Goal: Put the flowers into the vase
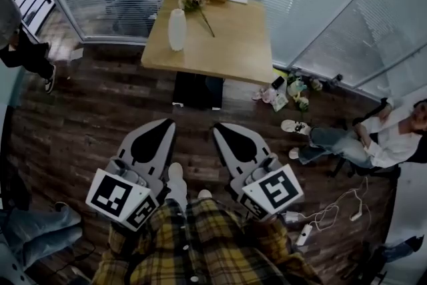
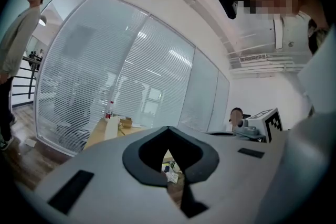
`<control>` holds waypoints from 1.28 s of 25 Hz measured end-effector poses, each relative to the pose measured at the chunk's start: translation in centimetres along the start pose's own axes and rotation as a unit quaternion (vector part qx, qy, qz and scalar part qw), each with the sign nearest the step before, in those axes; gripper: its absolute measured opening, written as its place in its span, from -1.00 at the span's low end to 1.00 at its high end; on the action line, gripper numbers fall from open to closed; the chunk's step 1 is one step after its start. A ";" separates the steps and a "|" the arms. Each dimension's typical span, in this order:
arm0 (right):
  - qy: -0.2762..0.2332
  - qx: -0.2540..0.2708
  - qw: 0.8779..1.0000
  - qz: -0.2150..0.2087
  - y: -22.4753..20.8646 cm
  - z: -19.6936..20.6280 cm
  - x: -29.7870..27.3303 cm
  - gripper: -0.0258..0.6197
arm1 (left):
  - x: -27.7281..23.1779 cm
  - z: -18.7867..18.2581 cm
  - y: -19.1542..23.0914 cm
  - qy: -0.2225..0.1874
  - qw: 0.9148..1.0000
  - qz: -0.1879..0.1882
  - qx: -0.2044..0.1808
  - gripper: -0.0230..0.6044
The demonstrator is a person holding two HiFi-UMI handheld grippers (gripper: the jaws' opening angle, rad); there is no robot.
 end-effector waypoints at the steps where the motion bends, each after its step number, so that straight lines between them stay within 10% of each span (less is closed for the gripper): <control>1: -0.003 0.000 1.000 0.003 -0.2 -0.2 -1.0 -0.88 | -0.4 -0.3 1.1 0.000 1.000 0.003 -0.001 -0.89; 15: 0.009 -0.009 0.999 0.048 -1.7 -1.8 -10.5 -0.88 | -3.0 -1.5 11.2 0.020 0.999 0.039 0.000 -0.89; 32: 0.018 -0.010 1.000 0.012 -12.4 -5.5 -18.7 -0.88 | -14.8 -3.1 17.3 0.007 1.000 -0.004 0.000 -0.90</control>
Point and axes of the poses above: the fingertips, and each gripper's own axes: x backward along the fingers, y to its left, z out of its underside, the point moved 5 cm from there along x, backward along the fingers, and after that the axes turned 7 degrees about -x, right-handed, at the moved point
